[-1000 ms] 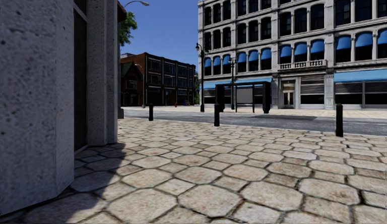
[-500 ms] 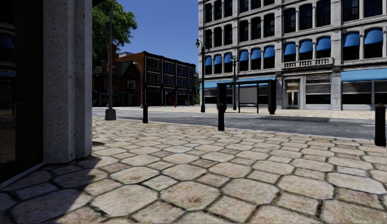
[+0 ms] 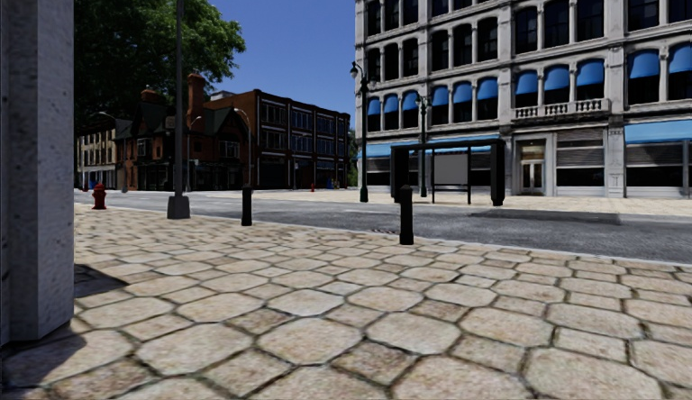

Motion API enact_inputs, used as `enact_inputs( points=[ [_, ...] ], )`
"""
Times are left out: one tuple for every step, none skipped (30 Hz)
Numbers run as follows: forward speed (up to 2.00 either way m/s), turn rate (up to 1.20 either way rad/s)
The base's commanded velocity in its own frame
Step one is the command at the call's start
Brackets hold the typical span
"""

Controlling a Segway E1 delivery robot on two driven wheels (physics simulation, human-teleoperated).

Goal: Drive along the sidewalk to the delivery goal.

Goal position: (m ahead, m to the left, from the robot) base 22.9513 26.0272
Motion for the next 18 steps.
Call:
enact_inputs(
  points=[
    [2.0,0.0],
    [2.0,0.0],
    [2.0,0.0],
    [2.0,0.0],
    [2.0,0.0],
    [2.0,0.0],
    [2.0,0.0],
    [2.0,0.0],
    [2.0,0.0],
    [2.0,0.0],
    [2.0,0.0],
    [2.0,0.0],
    [2.0,0.0],
    [2.0,0.0],
    [2.0,0.0],
    [2.0,0.21],
    [2.0,0.21],
    [2.0,0.69]
  ],
)
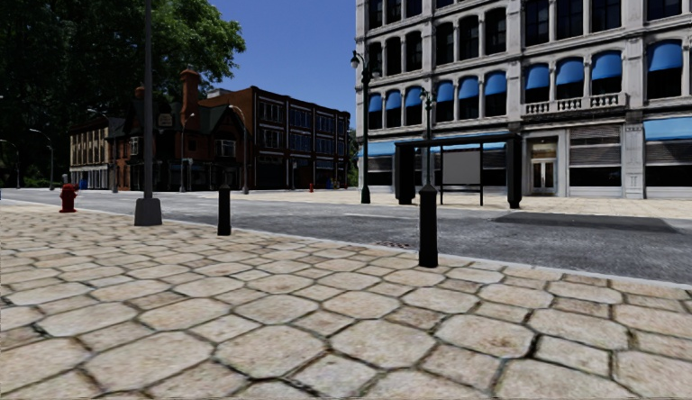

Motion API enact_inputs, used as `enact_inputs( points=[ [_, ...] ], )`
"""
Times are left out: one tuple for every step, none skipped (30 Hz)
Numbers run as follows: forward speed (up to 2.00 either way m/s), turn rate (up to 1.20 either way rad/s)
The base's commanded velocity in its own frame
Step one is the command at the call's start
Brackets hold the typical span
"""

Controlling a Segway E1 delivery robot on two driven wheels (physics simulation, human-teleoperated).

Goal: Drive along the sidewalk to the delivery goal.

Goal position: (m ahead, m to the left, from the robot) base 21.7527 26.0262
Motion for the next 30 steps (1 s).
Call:
enact_inputs(
  points=[
    [2.0,0.8],
    [2.0,0.94],
    [2.0,1.08],
    [2.0,1.14],
    [2.0,1.16],
    [2.0,1.16],
    [2.0,1.17],
    [2.0,1.2],
    [2.0,1.2],
    [2.0,1.2],
    [2.0,1.2],
    [2.0,1.2],
    [2.0,1.2],
    [2.0,1.2],
    [2.0,1.2],
    [2.0,1.2],
    [2.0,1.2],
    [2.0,1.17],
    [2.0,1.02],
    [2.0,1.02],
    [2.0,0.86],
    [2.0,0.81],
    [2.0,0.8],
    [2.0,0.76],
    [2.0,0.27],
    [2.0,0.0],
    [2.0,0.0],
    [2.0,0.0],
    [2.0,0.0],
    [2.0,0.0]
  ],
)
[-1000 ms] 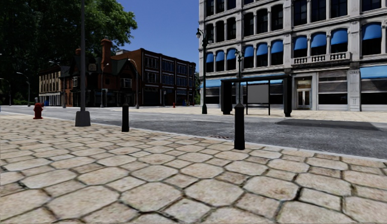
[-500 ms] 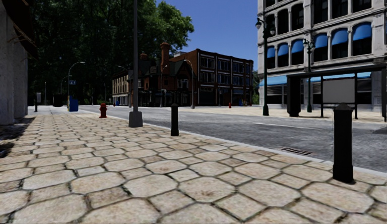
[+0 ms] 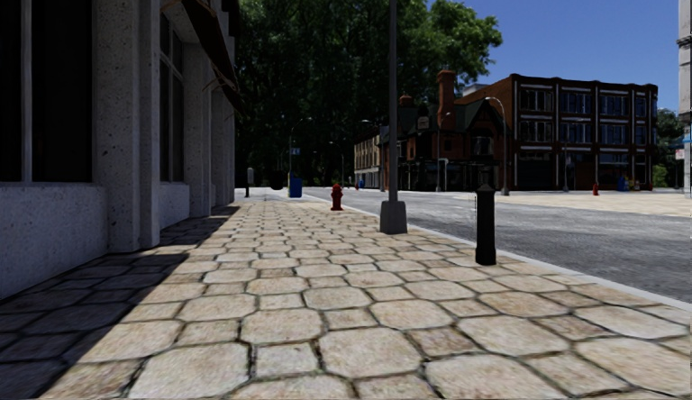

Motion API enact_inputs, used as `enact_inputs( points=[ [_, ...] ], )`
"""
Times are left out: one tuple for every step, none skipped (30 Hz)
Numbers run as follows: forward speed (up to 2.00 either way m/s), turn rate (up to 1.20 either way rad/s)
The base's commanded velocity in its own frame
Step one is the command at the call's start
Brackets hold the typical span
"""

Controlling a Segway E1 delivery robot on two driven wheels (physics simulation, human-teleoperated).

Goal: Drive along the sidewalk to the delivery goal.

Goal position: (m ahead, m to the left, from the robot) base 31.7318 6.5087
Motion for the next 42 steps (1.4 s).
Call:
enact_inputs(
  points=[
    [2.0,0.0],
    [2.0,0.0],
    [2.0,0.0],
    [2.0,0.0],
    [2.0,0.0],
    [2.0,0.0],
    [2.0,0.0],
    [2.0,0.0],
    [2.0,0.0],
    [2.0,0.0],
    [2.0,0.0],
    [2.0,0.19],
    [2.0,0.63],
    [2.0,0.83],
    [2.0,0.83],
    [2.0,1.02],
    [2.0,1.09],
    [2.0,1.11],
    [2.0,1.12],
    [2.0,1.12],
    [2.0,0.67],
    [2.0,0.18],
    [2.0,0.04],
    [2.0,0.0],
    [2.0,0.0],
    [2.0,0.0],
    [2.0,0.0],
    [2.0,0.0],
    [2.0,0.0],
    [2.0,0.0],
    [2.0,0.0],
    [2.0,0.0],
    [2.0,0.0],
    [2.0,0.0],
    [2.0,0.0],
    [2.0,0.0],
    [2.0,0.0],
    [2.0,0.0],
    [2.0,0.09],
    [2.0,0.22],
    [2.0,0.42],
    [2.0,0.5]
  ],
)
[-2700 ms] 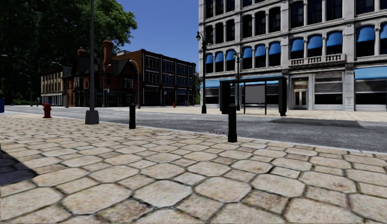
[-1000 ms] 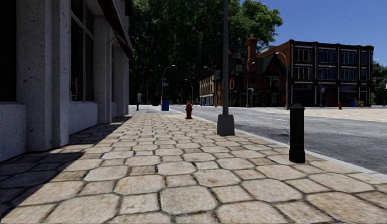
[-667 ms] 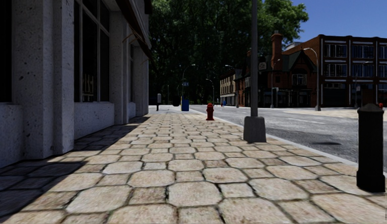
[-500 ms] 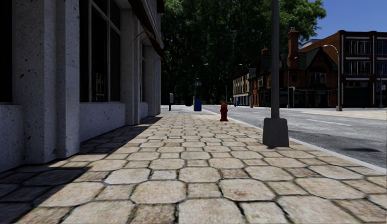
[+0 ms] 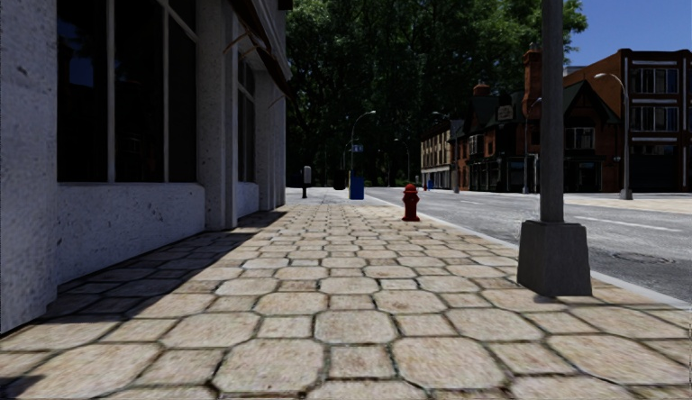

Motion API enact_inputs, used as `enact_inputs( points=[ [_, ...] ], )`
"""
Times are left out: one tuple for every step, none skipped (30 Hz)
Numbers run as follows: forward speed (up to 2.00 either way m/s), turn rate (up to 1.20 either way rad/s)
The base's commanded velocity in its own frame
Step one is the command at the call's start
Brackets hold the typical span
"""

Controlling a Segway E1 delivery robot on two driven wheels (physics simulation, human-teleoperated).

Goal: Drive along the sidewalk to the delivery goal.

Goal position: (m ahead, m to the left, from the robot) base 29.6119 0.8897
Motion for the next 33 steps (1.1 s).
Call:
enact_inputs(
  points=[
    [2.0,0.51],
    [2.0,0.51],
    [2.0,0.52],
    [2.0,0.52],
    [2.0,0.42],
    [2.0,0.03],
    [2.0,0.0],
    [2.0,0.0],
    [2.0,0.0],
    [2.0,0.0],
    [2.0,0.0],
    [2.0,0.0],
    [2.0,0.0],
    [2.0,0.0],
    [2.0,0.0],
    [2.0,0.0],
    [2.0,0.0],
    [2.0,0.0],
    [2.0,0.0],
    [2.0,0.0],
    [2.0,0.0],
    [2.0,0.0],
    [2.0,0.0],
    [2.0,0.0],
    [2.0,0.0],
    [2.0,0.0],
    [2.0,0.0],
    [2.0,0.0],
    [2.0,0.0],
    [2.0,0.0],
    [2.0,0.0],
    [2.0,0.0],
    [2.0,0.0]
  ],
)
